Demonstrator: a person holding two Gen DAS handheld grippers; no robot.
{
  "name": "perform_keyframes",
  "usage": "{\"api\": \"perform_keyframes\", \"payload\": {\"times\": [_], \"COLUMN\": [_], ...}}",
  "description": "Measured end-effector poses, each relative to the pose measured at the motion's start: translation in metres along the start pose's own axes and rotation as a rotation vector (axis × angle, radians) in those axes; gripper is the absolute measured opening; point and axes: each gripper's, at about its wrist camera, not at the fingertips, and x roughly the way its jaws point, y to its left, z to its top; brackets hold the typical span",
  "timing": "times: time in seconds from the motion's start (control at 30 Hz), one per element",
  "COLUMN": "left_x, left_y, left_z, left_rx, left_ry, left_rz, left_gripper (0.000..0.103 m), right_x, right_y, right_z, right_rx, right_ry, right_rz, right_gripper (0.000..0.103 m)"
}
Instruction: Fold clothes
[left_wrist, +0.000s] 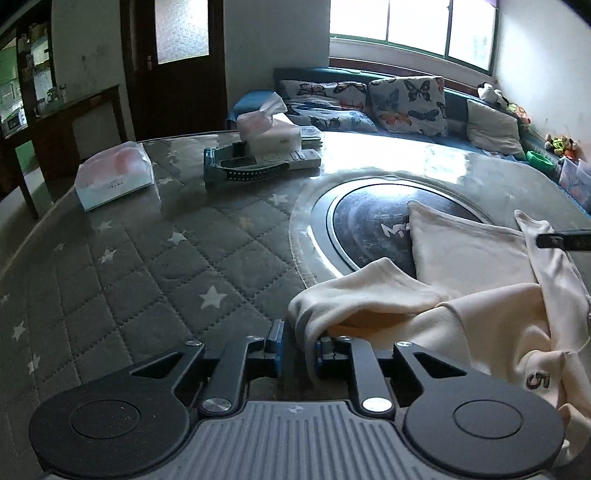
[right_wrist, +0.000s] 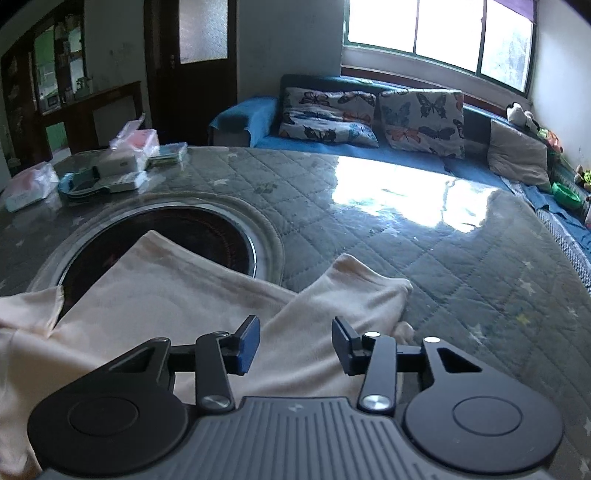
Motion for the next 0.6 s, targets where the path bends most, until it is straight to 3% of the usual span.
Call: {"api": "perform_keyframes", "payload": {"times": [0.13, 0.27, 0.47, 0.6], "left_x": [-0.001, -0.004, -0.013, -0.019], "left_y": [0.003, 0.009, 0.010, 0.009], "left_z": [0.000, -0.001, 0.005, 0.012], "left_rx": [0.015, 0.028, 0.033, 0.031], "left_ry": [-0.012, -0.020, -0.051, -0.077], "left_rz": [-0.005, -0.019, -0.024, -0.036], "left_gripper": [0.037, 0.047, 0.047, 0.049], "right_x": [0.022, 0.018, 0.012, 0.008], "right_y": [0.002, 0.001, -0.001, -0.002], "right_z": [0.005, 0.005, 0.005, 0.005], "right_rx": [0.018, 0.001, -0.024, -0.041], "right_ry": [0.032, 0.021, 0.001, -0.011], "right_rz": [-0.005, -0.031, -0.071, -0.098], "right_gripper": [0.038, 0.036, 0.005, 0.003]}}
